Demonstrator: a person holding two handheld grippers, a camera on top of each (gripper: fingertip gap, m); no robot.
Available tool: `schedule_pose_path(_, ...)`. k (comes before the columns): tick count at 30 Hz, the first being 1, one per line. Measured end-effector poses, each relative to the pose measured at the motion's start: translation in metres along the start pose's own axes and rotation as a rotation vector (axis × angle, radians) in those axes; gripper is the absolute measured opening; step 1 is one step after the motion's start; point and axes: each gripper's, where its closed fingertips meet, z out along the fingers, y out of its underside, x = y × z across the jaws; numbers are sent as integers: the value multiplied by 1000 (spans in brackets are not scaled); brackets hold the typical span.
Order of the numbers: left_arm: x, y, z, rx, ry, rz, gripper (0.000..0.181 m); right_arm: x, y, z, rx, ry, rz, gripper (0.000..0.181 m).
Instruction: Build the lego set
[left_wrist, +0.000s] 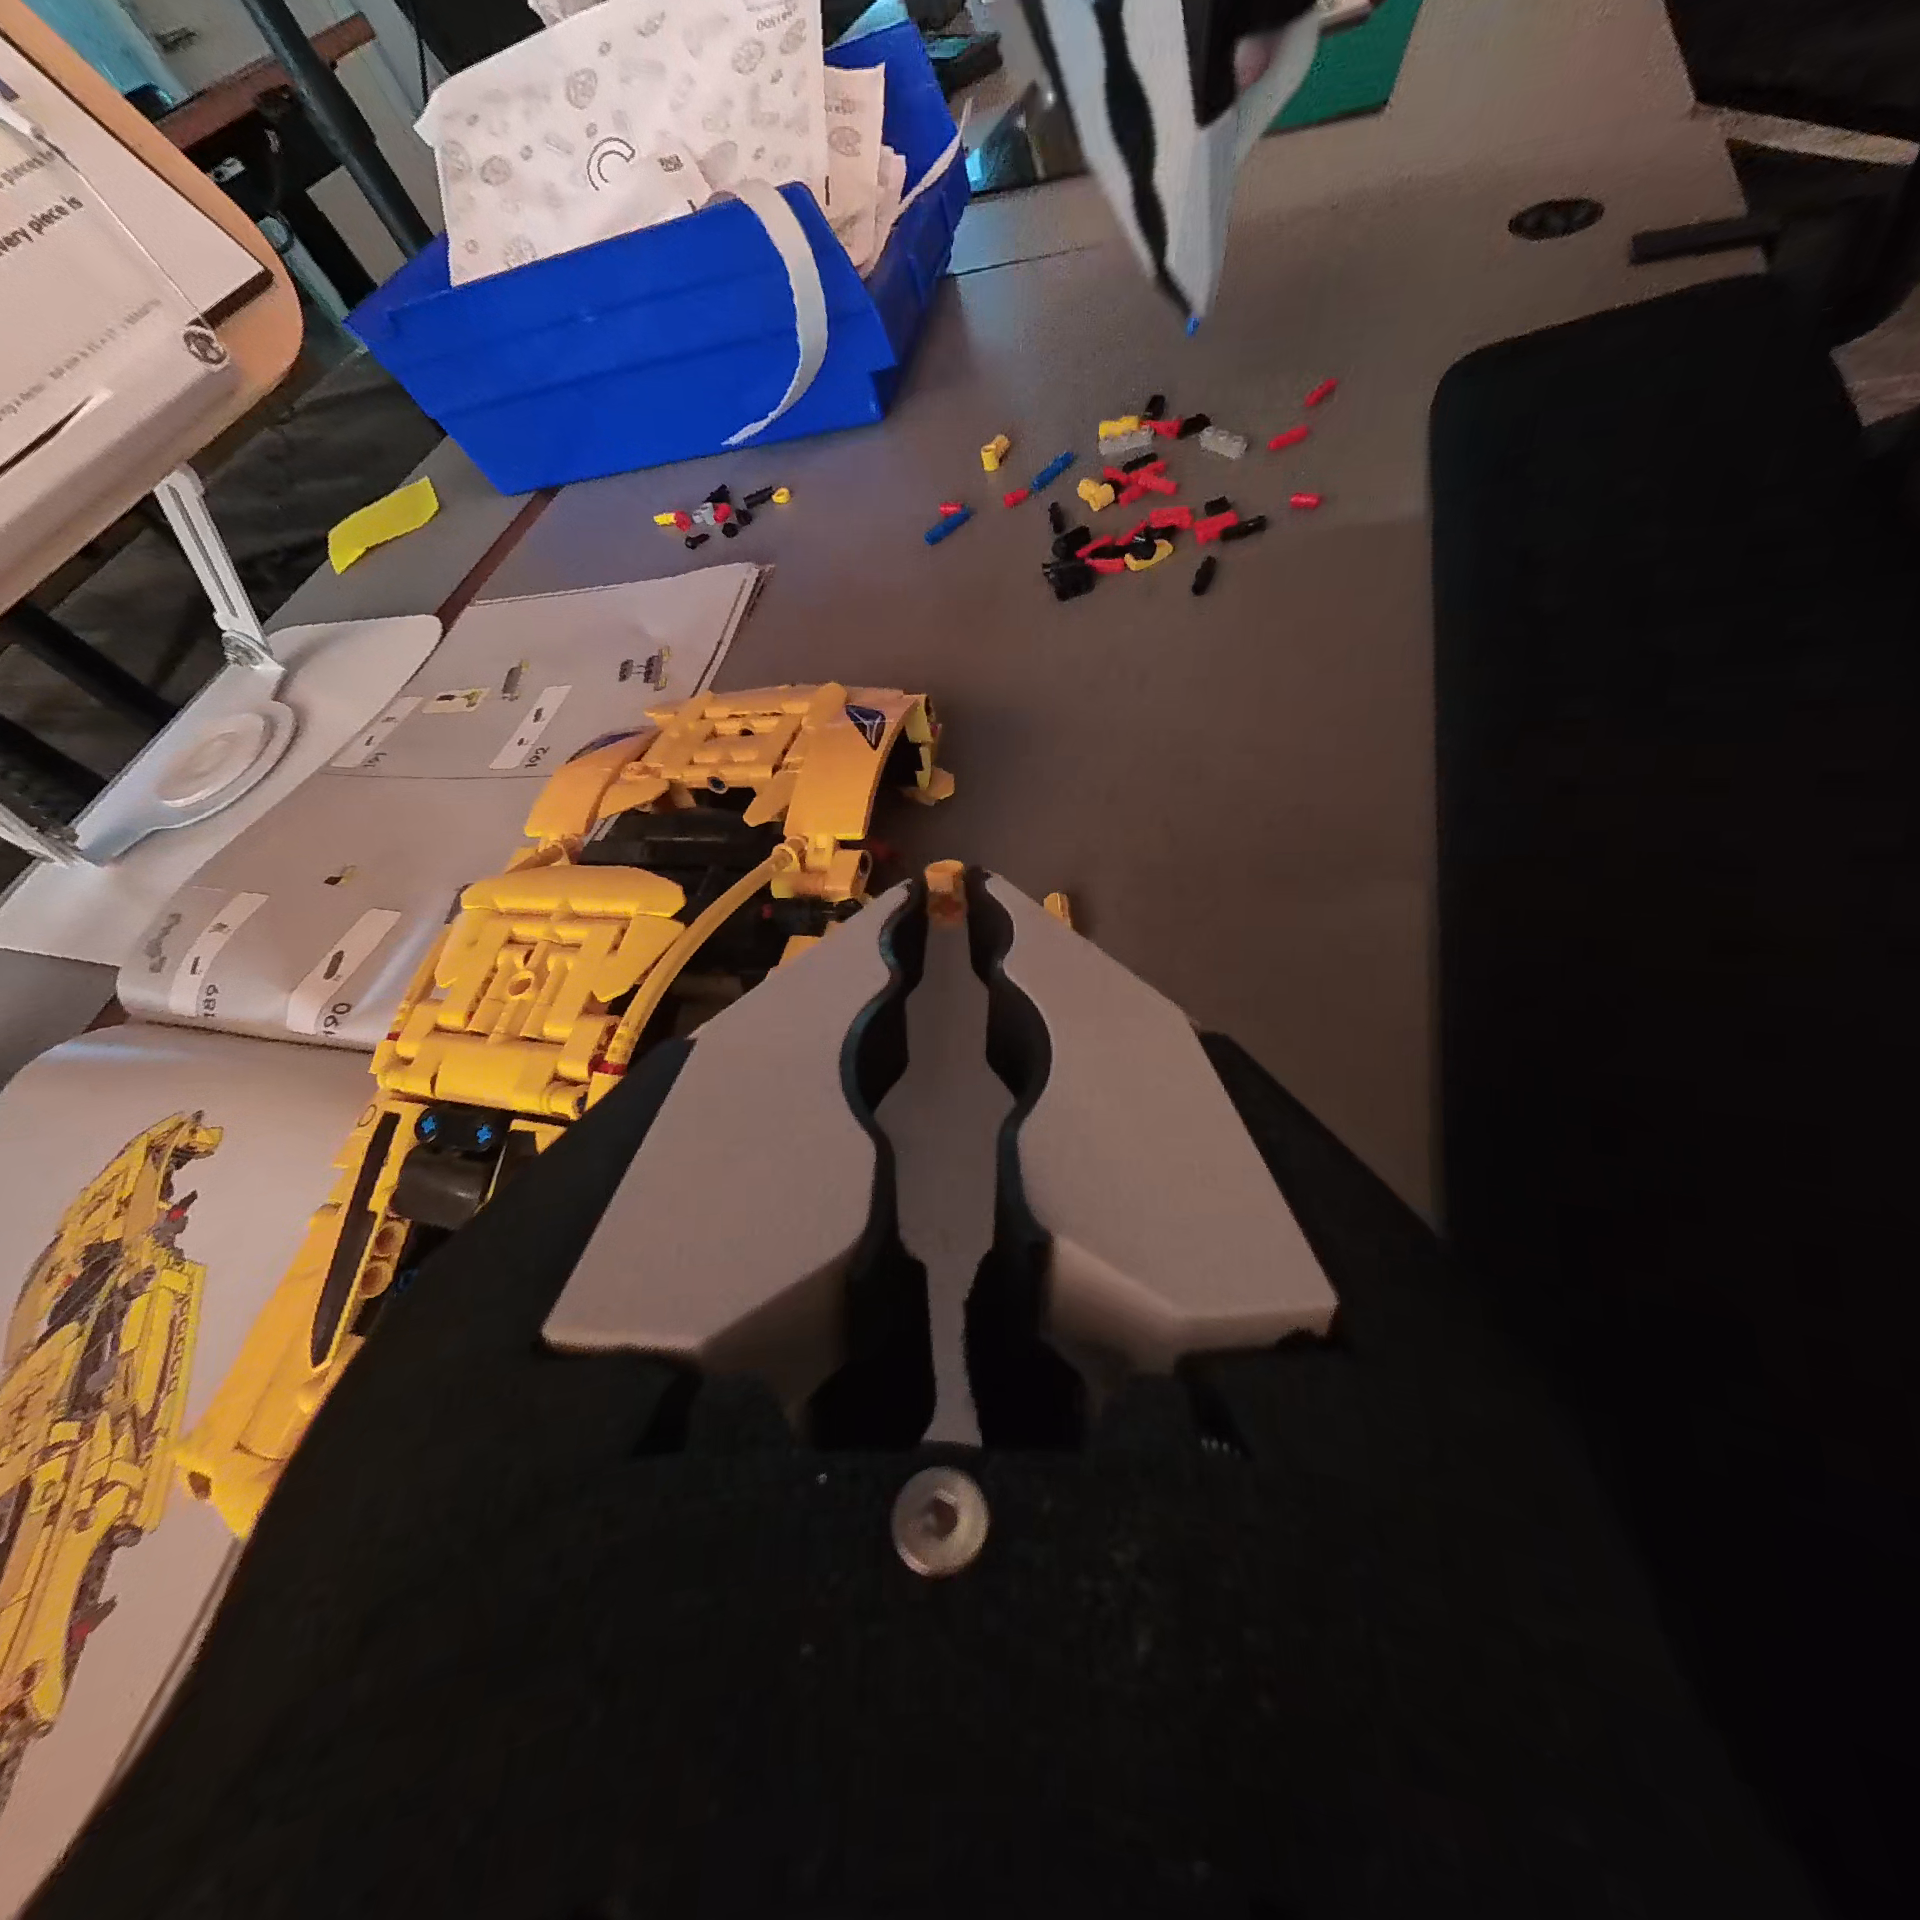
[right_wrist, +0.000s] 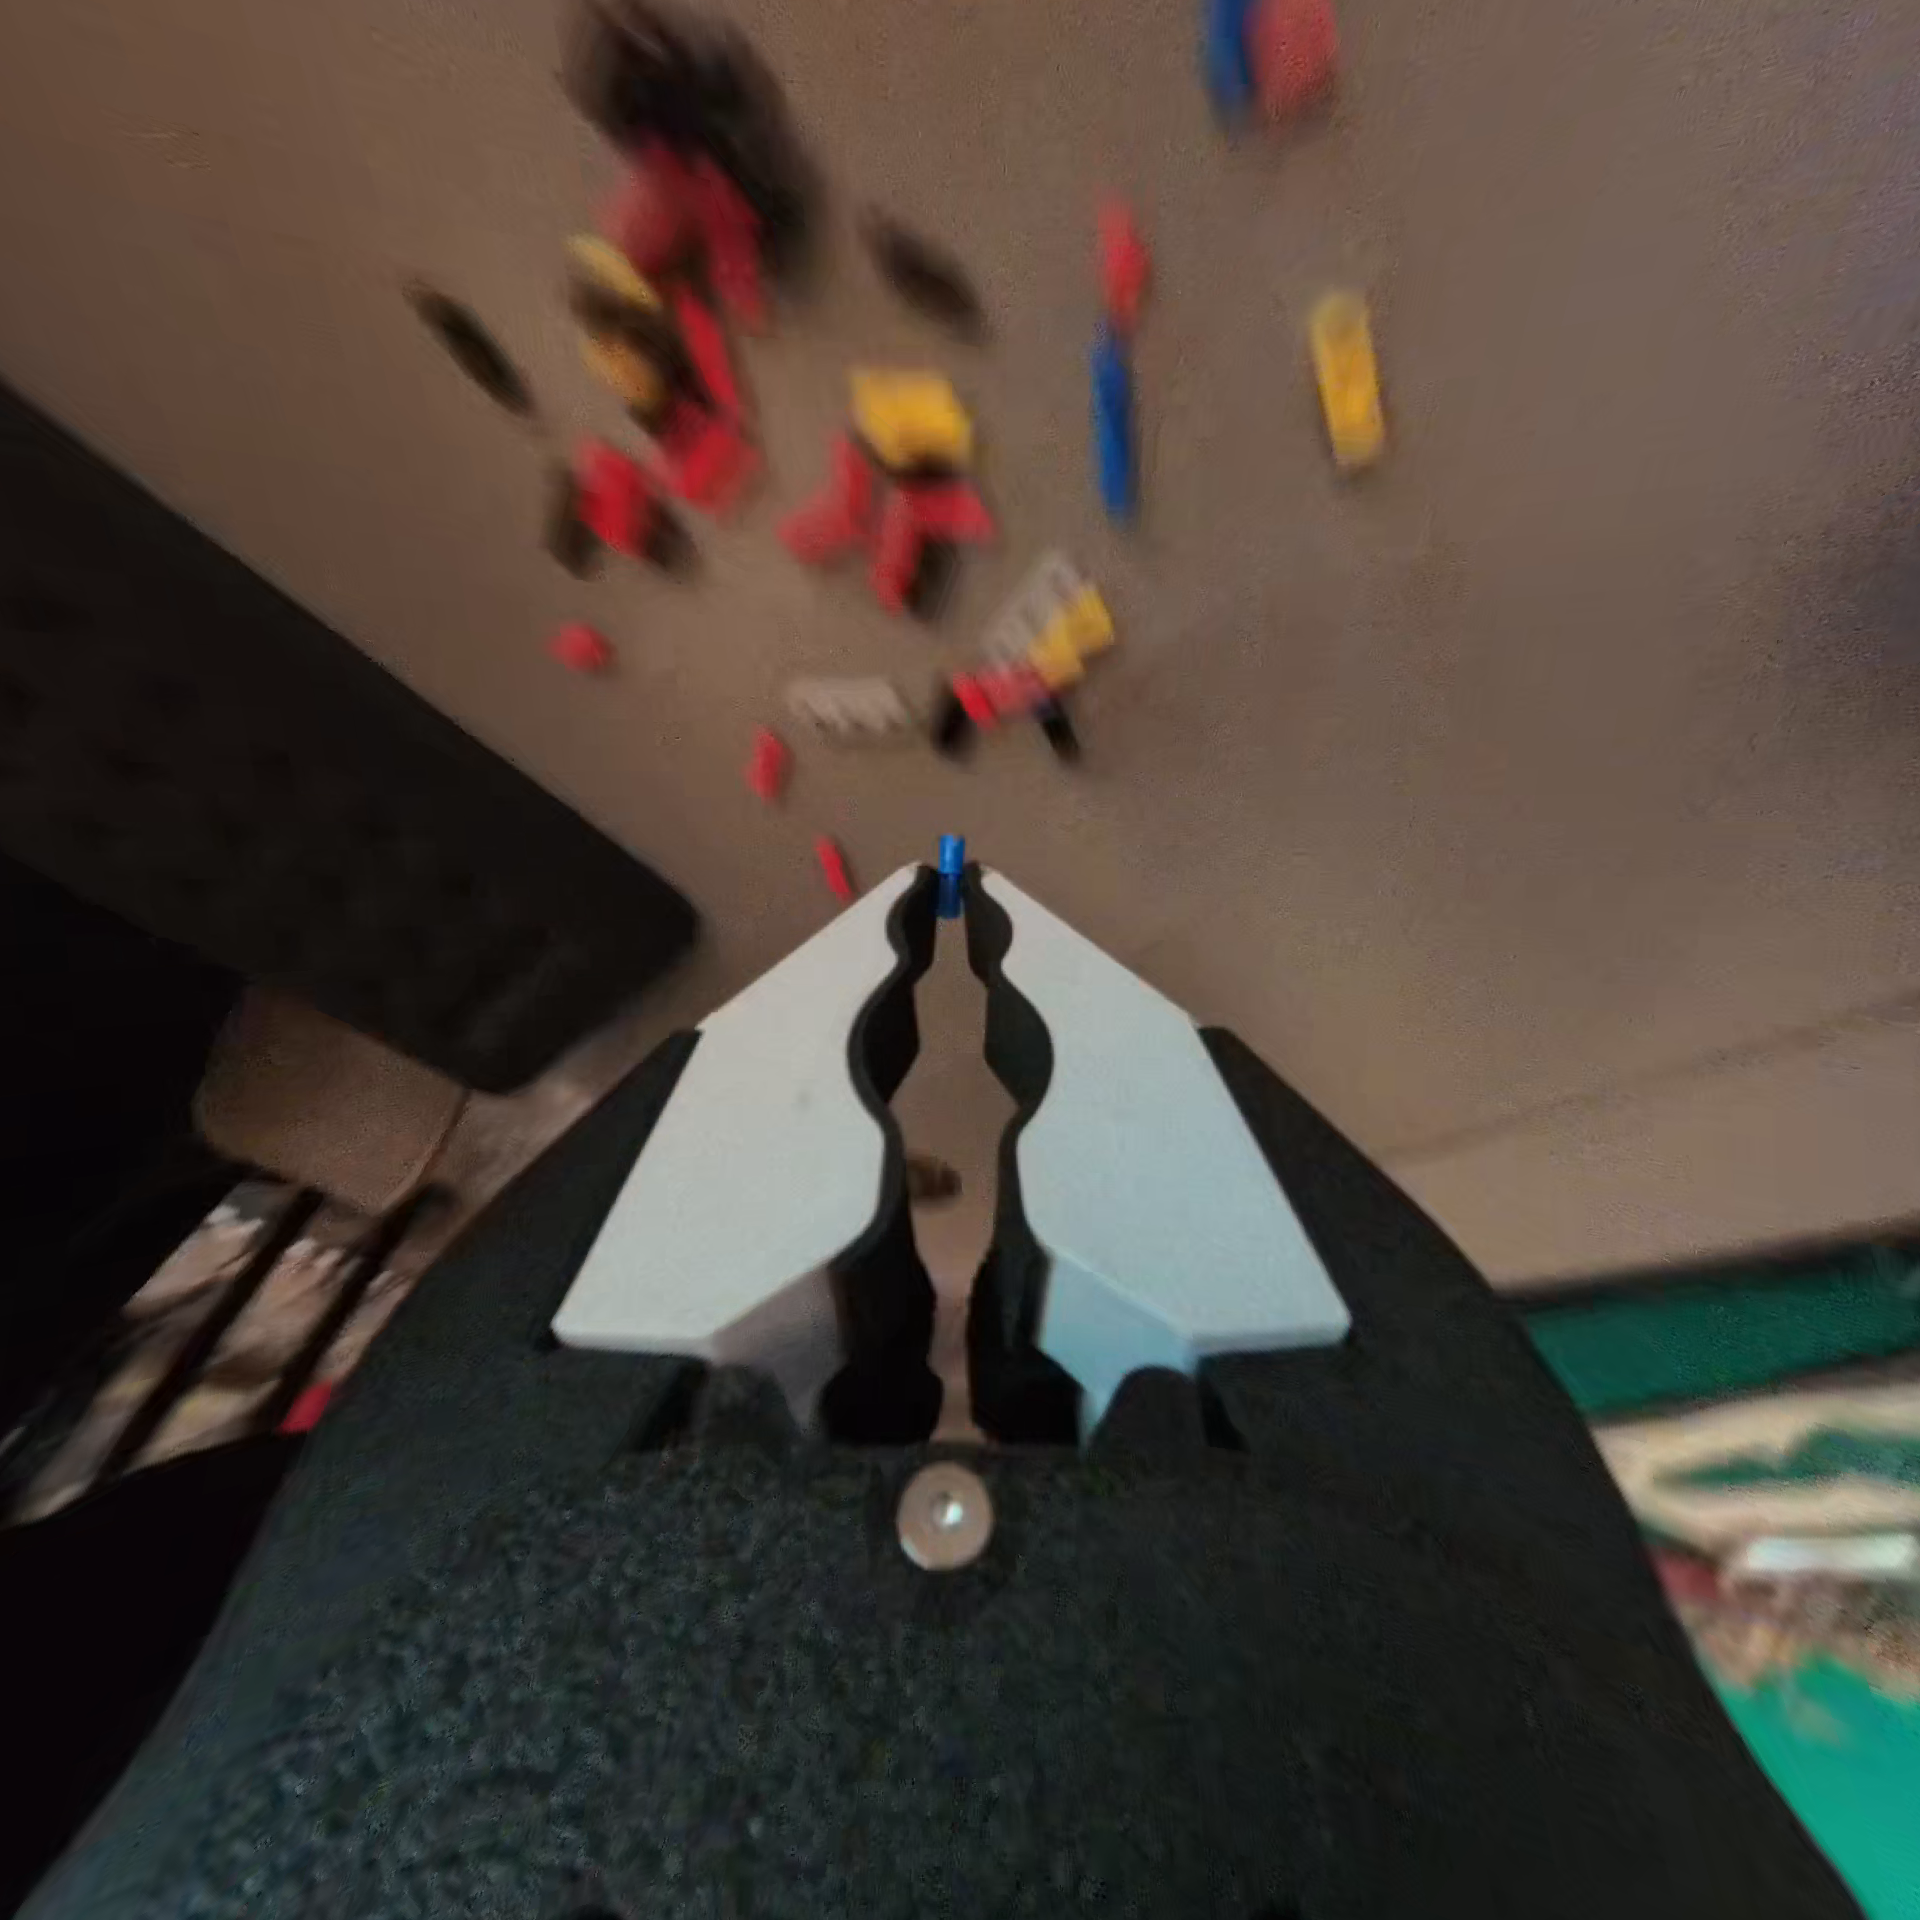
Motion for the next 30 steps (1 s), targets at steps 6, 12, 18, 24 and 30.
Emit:
schedule_pose_path(6, 2, 2, 0, -16, -7, 27, 7, 42, 89, 34, -341, -59, 217, 4)
schedule_pose_path(12, 1, 5, 1, -32, -14, 33, 7, 51, 113, 44, -498, -29, 241, 4)
schedule_pose_path(18, 3, 8, 3, -52, -10, 44, 8, 52, 115, 46, -552, -12, 212, 4)
schedule_pose_path(24, 0, 7, 1, -52, -17, 46, 7, 53, 112, 46, -560, -12, 190, 4)
schedule_pose_path(30, 1, 8, 1, -64, -14, 49, 7, 53, 112, 47, -567, -15, 175, 4)
